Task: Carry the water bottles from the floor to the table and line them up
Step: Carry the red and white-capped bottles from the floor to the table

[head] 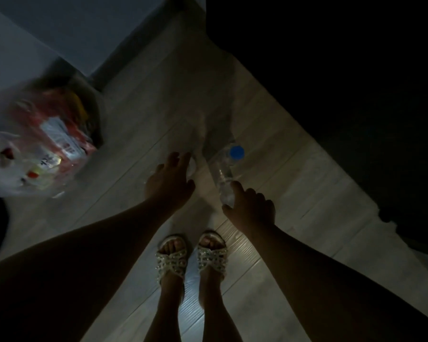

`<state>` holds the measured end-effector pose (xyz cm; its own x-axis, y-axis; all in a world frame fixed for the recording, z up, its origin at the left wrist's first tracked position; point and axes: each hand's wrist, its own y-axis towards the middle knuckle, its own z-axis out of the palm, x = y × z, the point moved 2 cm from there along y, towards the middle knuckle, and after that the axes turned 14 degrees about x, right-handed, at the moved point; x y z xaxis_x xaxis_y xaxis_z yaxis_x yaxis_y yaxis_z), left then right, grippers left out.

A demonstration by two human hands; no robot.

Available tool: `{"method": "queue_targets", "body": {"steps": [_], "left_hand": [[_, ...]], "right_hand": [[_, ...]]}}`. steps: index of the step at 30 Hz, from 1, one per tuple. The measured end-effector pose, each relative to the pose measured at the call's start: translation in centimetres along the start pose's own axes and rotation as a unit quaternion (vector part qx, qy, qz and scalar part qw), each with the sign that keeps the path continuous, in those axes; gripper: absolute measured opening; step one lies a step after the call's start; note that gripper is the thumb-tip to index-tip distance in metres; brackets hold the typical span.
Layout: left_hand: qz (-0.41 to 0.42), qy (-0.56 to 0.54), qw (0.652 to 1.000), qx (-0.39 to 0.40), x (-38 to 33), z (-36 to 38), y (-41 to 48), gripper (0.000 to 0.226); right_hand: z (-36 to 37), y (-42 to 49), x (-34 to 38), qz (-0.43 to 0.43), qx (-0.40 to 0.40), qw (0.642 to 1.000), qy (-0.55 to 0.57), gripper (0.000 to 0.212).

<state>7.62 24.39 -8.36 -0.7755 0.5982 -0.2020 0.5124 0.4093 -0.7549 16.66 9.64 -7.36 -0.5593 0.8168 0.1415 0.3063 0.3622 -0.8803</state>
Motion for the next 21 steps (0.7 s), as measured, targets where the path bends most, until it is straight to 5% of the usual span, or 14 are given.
{"method": "queue_targets", "body": {"steps": [11, 21], "left_hand": [[0.037, -0.020, 0.999, 0.020, 0.8, -1.0, 2.4, 0.023], [0.014, -0.034, 0.997, 0.061, 3.5, -2.1, -4.6, 0.021]], "right_hand": [[0.1, 1.6, 1.1, -0.037, -0.062, 0.996, -0.047, 0.051], [-1.3, -3.9, 2.1, -0.060, -0.033, 0.994, -0.082, 0.045]]}}
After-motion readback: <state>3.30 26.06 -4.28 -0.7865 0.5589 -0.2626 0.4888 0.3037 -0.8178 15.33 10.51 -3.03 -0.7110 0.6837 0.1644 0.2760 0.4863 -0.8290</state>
